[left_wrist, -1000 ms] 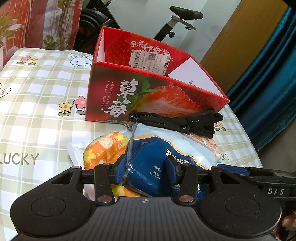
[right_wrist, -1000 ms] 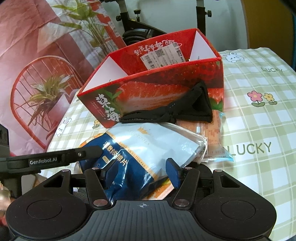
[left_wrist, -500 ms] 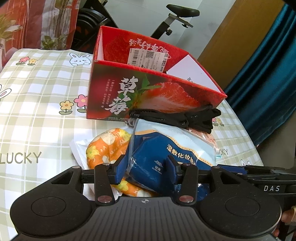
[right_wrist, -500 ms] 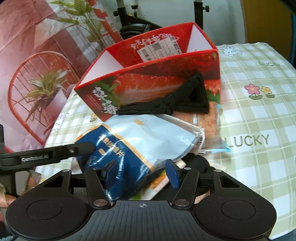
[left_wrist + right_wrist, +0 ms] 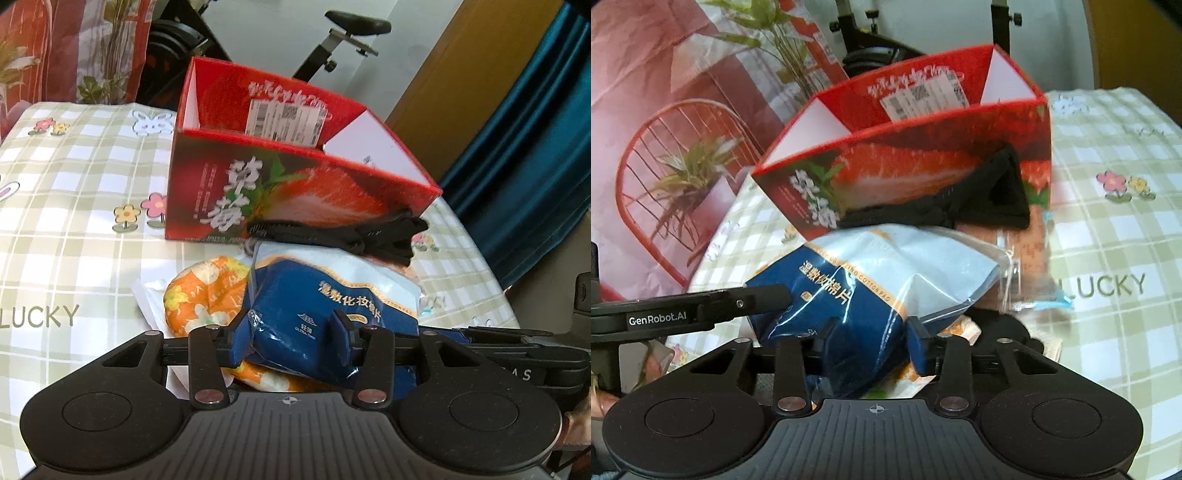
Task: Organize soft objects
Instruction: 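Lift the blue bag with the left tool and lower it into the red box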
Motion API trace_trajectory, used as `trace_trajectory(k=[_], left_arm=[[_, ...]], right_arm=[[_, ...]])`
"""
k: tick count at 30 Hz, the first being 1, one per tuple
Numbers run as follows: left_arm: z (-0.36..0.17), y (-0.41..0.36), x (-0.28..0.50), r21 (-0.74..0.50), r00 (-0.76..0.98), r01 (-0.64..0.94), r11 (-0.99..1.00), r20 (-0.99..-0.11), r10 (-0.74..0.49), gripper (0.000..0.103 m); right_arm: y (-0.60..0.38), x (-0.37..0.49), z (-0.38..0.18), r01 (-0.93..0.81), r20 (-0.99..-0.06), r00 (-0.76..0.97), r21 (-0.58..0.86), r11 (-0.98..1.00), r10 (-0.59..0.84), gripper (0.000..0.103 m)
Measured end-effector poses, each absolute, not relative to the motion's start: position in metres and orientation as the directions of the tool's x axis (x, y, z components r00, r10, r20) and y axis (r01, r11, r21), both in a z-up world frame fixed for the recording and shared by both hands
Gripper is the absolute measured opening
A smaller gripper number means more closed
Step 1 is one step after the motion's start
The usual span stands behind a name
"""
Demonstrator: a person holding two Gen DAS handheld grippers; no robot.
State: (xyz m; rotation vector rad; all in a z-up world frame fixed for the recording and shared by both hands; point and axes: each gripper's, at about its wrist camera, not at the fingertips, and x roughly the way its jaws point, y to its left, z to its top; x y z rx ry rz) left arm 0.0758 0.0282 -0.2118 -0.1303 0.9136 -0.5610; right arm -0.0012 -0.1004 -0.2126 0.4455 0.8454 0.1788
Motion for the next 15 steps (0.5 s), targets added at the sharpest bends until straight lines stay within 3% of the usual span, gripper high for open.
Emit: trace_trajectory(k=[15], left_arm=[[-0.129, 0.042, 0.058, -0.371, 0.613, 0.453, 0.81, -0.53, -0.586, 0.048]], right_arm=[[-0.106, 0.001, -0.119, -0.169, -0.492, 0.809, 0.331, 0.928, 0.323, 0.03]])
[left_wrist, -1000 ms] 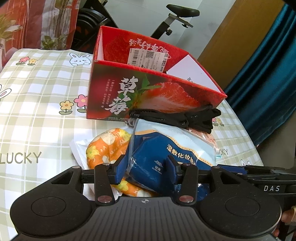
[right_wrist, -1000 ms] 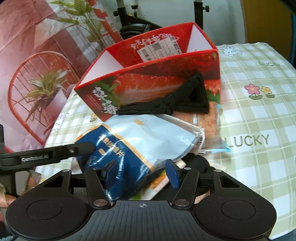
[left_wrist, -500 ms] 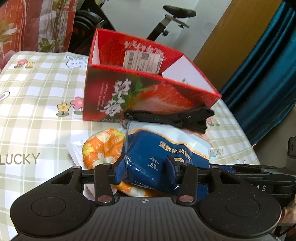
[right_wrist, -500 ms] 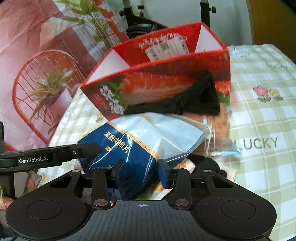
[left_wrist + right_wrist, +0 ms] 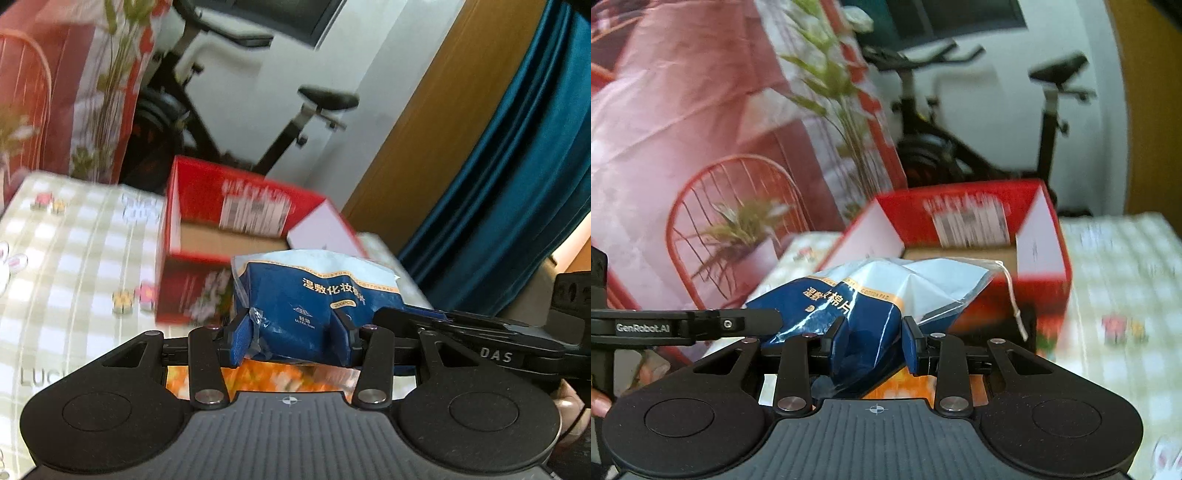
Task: Organize soft objects
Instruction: 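Lift the blue bag with the left tool and lower it into the red box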
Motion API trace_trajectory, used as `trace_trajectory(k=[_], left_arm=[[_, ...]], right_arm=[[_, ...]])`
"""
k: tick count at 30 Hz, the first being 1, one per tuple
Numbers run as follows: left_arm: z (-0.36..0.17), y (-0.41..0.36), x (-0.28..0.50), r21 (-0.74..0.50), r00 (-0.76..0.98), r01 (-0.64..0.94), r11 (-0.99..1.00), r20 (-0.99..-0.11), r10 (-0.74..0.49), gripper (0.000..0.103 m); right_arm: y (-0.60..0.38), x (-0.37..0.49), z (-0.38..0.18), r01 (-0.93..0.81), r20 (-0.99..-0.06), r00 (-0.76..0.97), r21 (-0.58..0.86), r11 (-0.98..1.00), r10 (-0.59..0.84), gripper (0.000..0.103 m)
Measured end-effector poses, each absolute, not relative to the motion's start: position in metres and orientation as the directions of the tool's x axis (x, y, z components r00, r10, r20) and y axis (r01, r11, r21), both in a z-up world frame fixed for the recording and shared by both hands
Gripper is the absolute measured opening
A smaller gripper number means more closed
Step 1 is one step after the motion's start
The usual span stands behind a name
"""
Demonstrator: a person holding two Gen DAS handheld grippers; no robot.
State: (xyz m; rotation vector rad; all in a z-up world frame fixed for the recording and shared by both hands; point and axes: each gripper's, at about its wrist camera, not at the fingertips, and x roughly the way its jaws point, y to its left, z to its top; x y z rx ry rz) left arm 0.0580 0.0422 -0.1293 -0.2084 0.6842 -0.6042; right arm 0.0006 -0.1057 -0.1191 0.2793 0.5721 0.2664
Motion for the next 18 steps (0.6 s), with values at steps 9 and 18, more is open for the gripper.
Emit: trace_trajectory(k=[9, 18], left_arm=[[-0.103, 0.027, 0.096, -0.386, 0.661, 0.44, 0.811, -0.472, -0.583, 0.048], [-0.129, 0.01, 0.169, -0.411, 0.623, 0.367, 0.834, -0.558, -0.549, 0.048]], right_arm=[[-0.125, 0.055, -0.072, -0.262, -0.418, 0.842, 0.235, 0.936, 0.341, 0.03], [-0.151, 0.153, -0.091, -0.309, -0.485, 0.799, 0.175, 0.935, 0.355, 0.03]])
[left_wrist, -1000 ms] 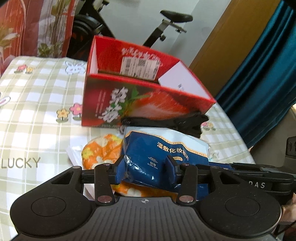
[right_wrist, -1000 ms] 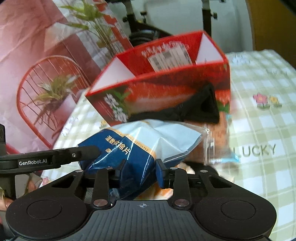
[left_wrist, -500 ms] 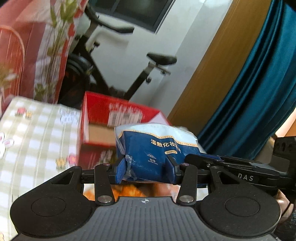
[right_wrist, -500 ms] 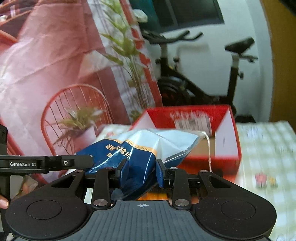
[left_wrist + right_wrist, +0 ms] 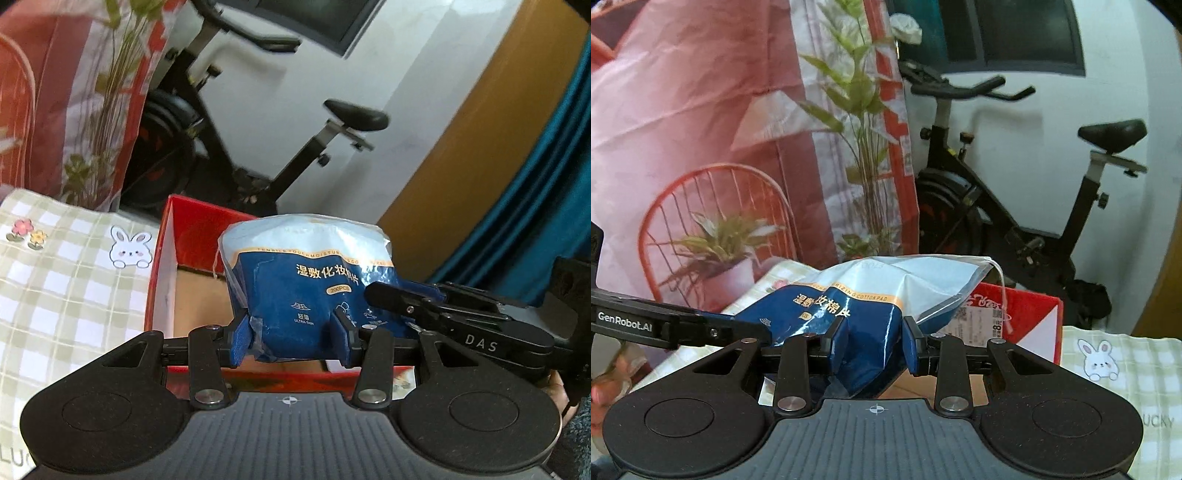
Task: Organize soft objects
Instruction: 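Lift the blue bag with the left tool and lower it into the red box, then open the left tool and withdraw it from the box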
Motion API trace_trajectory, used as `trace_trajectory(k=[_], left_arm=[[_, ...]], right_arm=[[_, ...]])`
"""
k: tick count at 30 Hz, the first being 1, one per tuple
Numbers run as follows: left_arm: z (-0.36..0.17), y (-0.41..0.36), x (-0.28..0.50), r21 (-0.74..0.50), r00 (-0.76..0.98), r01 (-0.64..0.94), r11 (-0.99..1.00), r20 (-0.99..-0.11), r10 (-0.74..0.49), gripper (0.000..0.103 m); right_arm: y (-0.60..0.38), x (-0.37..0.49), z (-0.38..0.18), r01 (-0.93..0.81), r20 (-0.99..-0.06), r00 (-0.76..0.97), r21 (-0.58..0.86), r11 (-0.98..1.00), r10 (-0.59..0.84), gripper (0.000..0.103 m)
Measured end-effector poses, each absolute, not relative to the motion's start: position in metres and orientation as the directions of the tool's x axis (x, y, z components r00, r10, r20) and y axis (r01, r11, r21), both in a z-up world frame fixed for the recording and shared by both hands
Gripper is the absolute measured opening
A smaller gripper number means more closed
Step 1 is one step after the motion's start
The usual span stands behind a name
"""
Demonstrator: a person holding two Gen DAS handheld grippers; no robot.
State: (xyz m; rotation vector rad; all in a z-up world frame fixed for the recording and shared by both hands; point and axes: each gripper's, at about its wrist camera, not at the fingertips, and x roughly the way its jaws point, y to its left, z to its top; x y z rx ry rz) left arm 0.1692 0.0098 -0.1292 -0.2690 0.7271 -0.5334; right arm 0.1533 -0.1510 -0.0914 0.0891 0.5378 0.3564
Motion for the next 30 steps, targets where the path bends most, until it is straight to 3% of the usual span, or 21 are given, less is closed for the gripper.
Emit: trace_trajectory(k=[13, 19, 30], left_arm=[[-0.172, -0.017, 0.233, -0.321, 0.543, 0.324, 0.89, -0.707, -0.453, 0.048], [-0.184, -0.028, 0.239, -0.265, 0.52, 0.333, 0.905, -0.749, -0.411, 0.049], [-0.149, -0.012, 0.199, -0.225, 0.585, 0.357, 0.907, -0.703, -0.405, 0.049]], right_arm=[[-0.163, 0.241, -0.163, -0.278, -0.65, 0.682, 0.193, 0.941, 0.334, 0.031], [-0.161, 0.255, -0.187, -0.163, -0.757, 0.629, 0.095, 0.982, 0.177, 0.039], [-0.156, 0.214, -0.159, -0.161, -0.701, 0.685, 0.12, 0.98, 0.198, 0.039]])
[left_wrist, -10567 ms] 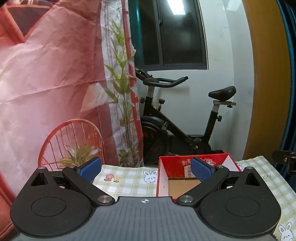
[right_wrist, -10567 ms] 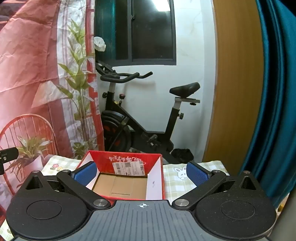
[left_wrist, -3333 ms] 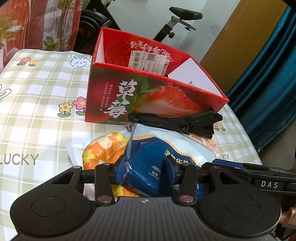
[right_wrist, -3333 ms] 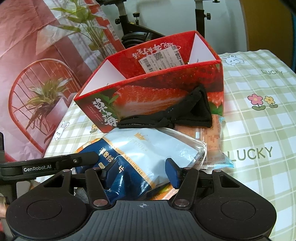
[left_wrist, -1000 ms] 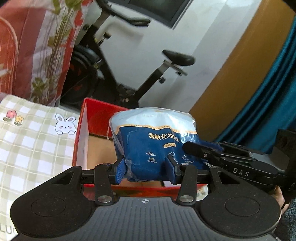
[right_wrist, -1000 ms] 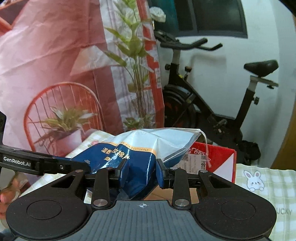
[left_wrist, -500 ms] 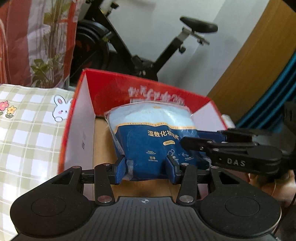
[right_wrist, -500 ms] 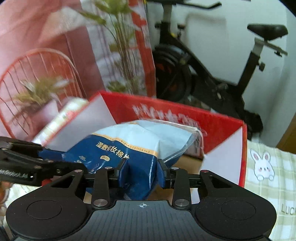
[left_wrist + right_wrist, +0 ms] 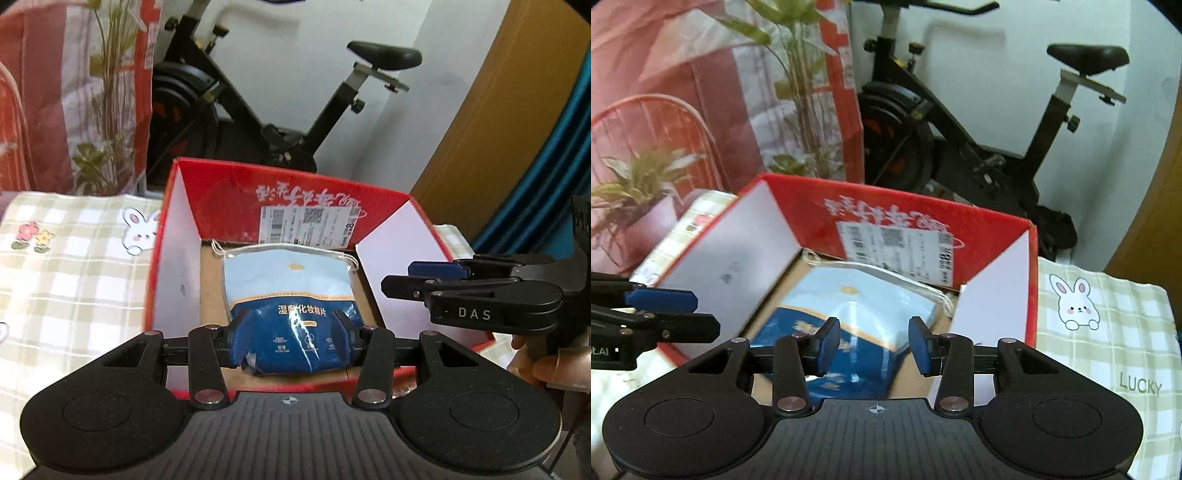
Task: Organize soft objects
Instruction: 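Open the left tool and withdraw it from the box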
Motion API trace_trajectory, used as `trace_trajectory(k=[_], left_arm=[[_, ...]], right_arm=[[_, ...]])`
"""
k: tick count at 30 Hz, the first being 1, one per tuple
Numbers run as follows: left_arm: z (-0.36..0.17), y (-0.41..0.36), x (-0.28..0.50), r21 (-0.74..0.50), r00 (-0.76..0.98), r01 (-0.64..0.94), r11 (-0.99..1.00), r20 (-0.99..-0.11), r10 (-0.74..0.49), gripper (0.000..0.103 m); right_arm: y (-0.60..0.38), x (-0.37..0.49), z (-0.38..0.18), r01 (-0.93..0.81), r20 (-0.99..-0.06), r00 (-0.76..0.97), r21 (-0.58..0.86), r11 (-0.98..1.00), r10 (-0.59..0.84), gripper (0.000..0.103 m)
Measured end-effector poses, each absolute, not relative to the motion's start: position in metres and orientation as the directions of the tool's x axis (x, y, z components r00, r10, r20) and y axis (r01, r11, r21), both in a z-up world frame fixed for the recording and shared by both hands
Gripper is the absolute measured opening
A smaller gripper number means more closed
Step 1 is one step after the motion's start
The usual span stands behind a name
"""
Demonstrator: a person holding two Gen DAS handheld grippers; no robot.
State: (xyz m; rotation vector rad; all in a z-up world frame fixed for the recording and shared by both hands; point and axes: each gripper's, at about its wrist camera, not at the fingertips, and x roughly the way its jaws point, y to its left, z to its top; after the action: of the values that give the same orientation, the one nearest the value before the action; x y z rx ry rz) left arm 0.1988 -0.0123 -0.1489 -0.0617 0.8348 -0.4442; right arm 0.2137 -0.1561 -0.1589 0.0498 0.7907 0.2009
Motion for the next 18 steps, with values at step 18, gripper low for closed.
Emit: trace_trajectory(k=[18], left_arm=[[-0.147, 0.033, 0.091, -0.244, 0.627, 0.292, 0.925, -0.682, -0.378, 0.048]], right_arm=[[-0.101, 0.101, -0.143, -0.293, -0.657, 0.689, 0.133, 0.947, 0.305, 0.039]])
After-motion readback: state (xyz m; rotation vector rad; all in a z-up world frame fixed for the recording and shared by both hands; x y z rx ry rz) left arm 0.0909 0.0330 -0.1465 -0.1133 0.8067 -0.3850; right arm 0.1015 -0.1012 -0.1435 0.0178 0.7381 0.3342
